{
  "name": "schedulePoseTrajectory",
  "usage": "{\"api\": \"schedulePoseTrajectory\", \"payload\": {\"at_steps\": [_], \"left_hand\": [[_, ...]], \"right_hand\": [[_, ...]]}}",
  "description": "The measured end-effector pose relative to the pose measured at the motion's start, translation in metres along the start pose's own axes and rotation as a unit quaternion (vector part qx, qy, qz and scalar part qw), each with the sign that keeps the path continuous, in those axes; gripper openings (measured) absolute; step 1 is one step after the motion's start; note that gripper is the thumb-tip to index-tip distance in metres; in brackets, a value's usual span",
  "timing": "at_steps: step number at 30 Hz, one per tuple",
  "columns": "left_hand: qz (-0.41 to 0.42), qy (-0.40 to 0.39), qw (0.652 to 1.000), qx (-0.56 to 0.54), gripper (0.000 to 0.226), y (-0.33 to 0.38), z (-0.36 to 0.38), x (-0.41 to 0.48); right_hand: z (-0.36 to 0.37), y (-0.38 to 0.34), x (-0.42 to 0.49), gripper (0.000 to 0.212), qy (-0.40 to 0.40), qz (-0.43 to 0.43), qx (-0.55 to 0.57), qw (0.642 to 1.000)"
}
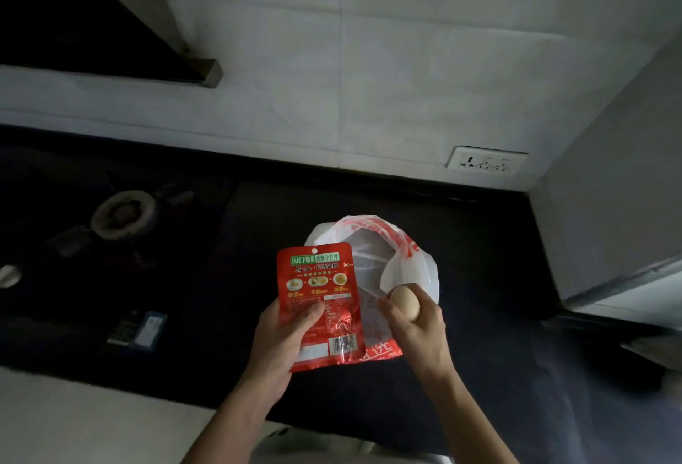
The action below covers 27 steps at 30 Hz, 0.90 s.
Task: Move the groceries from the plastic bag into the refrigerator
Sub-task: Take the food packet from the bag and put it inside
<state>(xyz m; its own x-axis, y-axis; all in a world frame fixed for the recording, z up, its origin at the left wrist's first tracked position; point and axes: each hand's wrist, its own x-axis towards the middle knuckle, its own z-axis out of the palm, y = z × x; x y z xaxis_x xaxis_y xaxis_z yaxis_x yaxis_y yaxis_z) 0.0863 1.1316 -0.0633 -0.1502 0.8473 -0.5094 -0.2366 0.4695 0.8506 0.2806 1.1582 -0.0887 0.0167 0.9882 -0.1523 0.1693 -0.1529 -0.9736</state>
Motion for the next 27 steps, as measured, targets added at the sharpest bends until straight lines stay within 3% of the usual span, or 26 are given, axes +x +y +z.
{"api": "schedulePoseTrajectory", "payload": {"at_steps": [3,7,12,17,27], "left_hand": [[0.014,0.025,1.000,-0.011,0.034,0.002,-0.006,-0.011],[0.032,0.073,0.996,-0.029,0.031,0.001,-0.010,-0.031],[0.054,0.158,0.984,-0.068,0.035,-0.014,-0.015,-0.065],[0.070,0.220,0.967,-0.106,0.036,-0.040,-0.019,-0.111],[0.072,0.389,0.891,-0.223,0.027,-0.095,-0.046,-0.215]], "right_hand": [[0.007,-0.004,-0.001,0.043,-0.020,-0.004,-0.006,1.000],[0.010,-0.005,0.003,0.028,-0.070,-0.029,-0.020,0.997],[0.015,-0.006,-0.007,0.036,-0.124,-0.085,-0.048,0.987],[0.025,0.000,-0.035,0.022,-0.201,-0.098,-0.060,0.973],[0.082,-0.002,-0.099,0.015,-0.360,-0.099,-0.091,0.923]]}}
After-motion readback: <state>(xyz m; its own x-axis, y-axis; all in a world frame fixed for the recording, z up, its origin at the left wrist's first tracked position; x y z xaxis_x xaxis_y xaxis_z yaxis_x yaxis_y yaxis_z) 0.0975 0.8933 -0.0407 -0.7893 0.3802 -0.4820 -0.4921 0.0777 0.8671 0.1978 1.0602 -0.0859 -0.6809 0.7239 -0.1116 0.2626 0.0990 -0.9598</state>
